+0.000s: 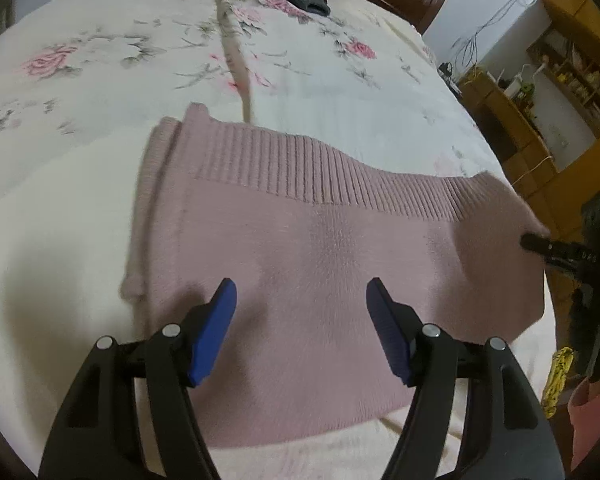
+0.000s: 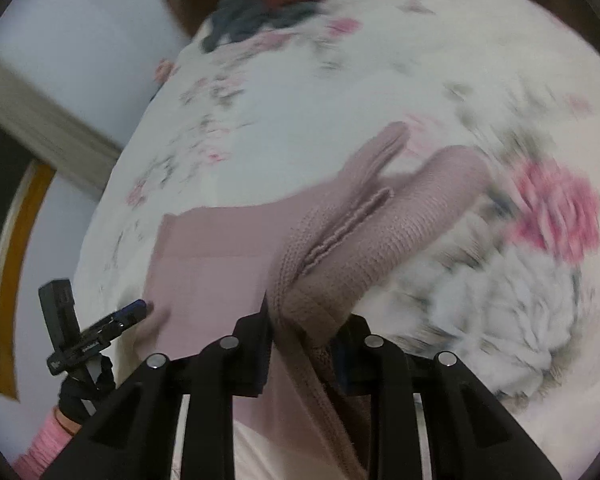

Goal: Fold small clothes

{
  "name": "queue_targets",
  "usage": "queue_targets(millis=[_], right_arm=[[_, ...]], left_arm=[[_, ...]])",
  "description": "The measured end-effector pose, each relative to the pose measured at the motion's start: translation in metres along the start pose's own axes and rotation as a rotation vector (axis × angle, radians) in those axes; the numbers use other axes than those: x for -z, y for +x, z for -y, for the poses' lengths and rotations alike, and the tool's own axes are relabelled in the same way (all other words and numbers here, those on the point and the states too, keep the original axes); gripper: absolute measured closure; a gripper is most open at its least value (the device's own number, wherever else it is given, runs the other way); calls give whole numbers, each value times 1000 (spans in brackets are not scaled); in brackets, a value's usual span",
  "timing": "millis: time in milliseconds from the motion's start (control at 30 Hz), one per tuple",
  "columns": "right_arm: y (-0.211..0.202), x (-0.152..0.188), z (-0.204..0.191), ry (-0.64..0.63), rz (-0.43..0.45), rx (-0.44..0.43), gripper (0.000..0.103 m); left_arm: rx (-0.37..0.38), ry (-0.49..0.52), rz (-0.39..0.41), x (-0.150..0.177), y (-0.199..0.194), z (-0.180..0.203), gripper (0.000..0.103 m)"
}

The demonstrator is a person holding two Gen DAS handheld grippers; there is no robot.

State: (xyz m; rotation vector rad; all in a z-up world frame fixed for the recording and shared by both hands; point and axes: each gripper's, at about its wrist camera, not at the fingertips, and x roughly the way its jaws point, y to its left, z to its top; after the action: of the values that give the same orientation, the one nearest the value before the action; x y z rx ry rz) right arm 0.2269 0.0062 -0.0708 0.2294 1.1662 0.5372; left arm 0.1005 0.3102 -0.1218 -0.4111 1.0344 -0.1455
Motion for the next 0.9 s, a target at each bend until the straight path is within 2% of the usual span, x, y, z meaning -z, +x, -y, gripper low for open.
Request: queue_targets(millis=[133, 333, 467, 600, 667, 733, 767, 833, 900], right_arm=[[18, -4, -62, -135, -29, 27, 78], [67, 6, -122, -270, -118, 114, 78], [97, 13, -138, -300, -166, 168, 78], [114, 18, -139, -290, -194, 176, 74], [121, 21, -138, -271, -216, 150, 67], [125, 21, -135, -216, -243, 62, 51], [125, 21, -132, -175, -253, 1, 51], [121, 18, -127, -122, -270, -67, 51], [113, 16, -122, -85, -272, -106, 51]], left_arm=[[1, -12, 19, 0, -14, -9, 36], [23, -67, 39, -1, -26, -27, 36], [41, -93, 38, 0, -27, -32, 36], [85, -126, 31, -2, -24, -32, 36], [106, -140, 29, -3, -22, -31, 36], [129, -155, 26, -4, -21, -30, 36], [143, -163, 23, -5, -19, -29, 36], [166, -177, 19, -5, -17, -25, 36], [192, -194, 14, -5, -14, -23, 36]])
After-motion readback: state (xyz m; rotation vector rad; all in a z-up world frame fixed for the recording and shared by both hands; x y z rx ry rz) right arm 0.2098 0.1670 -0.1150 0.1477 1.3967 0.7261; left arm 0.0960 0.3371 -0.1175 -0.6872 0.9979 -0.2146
